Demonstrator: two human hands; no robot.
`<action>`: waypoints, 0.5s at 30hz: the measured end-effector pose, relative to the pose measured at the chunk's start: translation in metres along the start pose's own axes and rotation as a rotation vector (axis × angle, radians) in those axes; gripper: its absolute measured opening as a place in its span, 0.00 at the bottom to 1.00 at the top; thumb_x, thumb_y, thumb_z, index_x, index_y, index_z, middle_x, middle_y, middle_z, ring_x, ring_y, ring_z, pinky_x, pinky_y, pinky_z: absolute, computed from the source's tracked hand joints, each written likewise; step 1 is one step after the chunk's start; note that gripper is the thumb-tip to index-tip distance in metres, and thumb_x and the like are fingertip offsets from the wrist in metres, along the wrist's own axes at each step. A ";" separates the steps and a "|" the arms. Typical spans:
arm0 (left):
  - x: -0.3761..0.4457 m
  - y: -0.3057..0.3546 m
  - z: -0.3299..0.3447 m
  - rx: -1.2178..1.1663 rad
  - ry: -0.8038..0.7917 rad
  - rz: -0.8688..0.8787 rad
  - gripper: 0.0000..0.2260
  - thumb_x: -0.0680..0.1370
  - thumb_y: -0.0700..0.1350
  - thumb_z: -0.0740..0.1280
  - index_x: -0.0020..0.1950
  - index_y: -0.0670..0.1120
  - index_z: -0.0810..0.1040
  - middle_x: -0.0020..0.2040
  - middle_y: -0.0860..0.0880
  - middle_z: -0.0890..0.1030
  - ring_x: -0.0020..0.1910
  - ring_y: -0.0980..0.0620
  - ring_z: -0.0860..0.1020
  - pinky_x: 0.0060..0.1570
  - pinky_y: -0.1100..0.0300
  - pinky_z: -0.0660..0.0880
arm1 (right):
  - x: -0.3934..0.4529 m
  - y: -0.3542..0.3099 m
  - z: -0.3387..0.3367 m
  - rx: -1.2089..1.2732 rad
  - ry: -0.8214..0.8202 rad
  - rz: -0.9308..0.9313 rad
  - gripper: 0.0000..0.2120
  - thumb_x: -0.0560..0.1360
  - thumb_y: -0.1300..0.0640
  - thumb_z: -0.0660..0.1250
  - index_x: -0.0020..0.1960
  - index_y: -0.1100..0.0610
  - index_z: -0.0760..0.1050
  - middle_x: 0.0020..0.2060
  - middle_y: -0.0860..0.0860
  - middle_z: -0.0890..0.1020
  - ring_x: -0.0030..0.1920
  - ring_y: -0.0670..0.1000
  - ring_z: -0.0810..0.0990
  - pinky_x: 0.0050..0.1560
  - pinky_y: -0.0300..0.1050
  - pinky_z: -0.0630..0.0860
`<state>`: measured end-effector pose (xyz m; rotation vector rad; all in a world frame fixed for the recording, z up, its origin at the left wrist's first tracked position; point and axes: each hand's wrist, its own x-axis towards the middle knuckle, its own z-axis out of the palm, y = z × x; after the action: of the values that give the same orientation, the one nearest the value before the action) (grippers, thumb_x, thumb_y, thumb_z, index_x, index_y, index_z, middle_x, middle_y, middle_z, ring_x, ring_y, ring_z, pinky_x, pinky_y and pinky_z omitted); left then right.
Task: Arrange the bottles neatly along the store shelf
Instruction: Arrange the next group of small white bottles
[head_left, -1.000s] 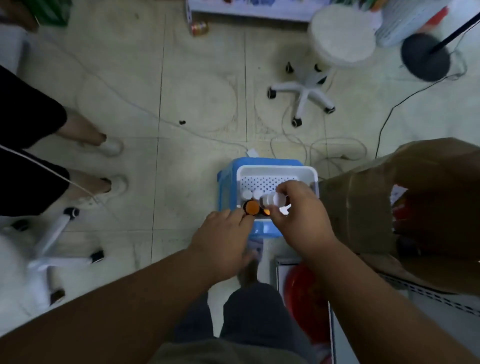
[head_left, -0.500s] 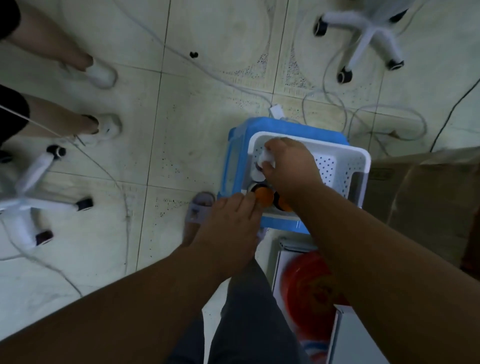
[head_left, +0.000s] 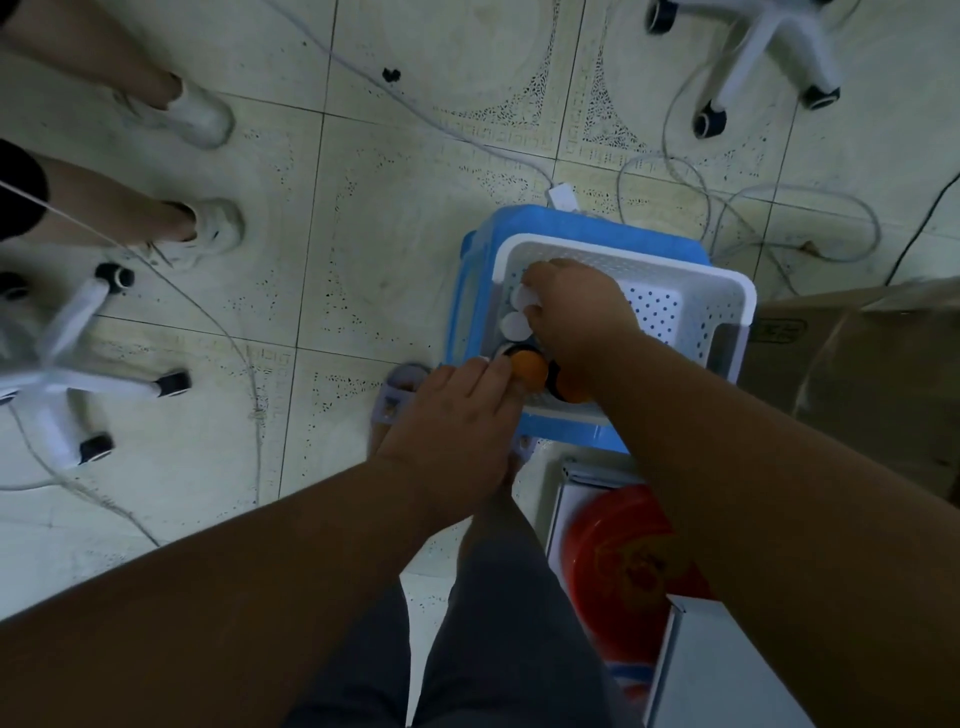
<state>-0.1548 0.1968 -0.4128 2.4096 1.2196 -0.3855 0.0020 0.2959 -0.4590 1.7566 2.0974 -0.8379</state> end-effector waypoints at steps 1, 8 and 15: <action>0.000 0.000 0.000 0.006 -0.005 0.004 0.25 0.70 0.51 0.72 0.63 0.40 0.77 0.59 0.40 0.78 0.55 0.41 0.77 0.52 0.45 0.78 | 0.001 0.000 -0.001 0.010 -0.014 0.001 0.19 0.76 0.58 0.65 0.65 0.60 0.71 0.61 0.58 0.76 0.60 0.59 0.74 0.59 0.49 0.70; -0.007 0.004 -0.018 -0.034 -0.028 -0.002 0.25 0.68 0.51 0.74 0.61 0.41 0.78 0.56 0.42 0.78 0.52 0.44 0.77 0.50 0.49 0.77 | -0.037 -0.003 -0.027 0.111 0.080 0.018 0.18 0.76 0.59 0.64 0.65 0.59 0.71 0.60 0.58 0.76 0.59 0.58 0.74 0.56 0.47 0.69; -0.050 0.011 -0.110 -0.110 0.075 0.075 0.16 0.75 0.51 0.67 0.59 0.44 0.74 0.54 0.45 0.75 0.52 0.45 0.74 0.50 0.52 0.70 | -0.153 -0.047 -0.109 0.222 0.243 0.058 0.18 0.75 0.57 0.67 0.64 0.58 0.74 0.59 0.57 0.76 0.57 0.57 0.76 0.55 0.49 0.71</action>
<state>-0.1685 0.2088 -0.2927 2.3863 1.1461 -0.2022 0.0071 0.2332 -0.2755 2.1197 2.1581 -0.9110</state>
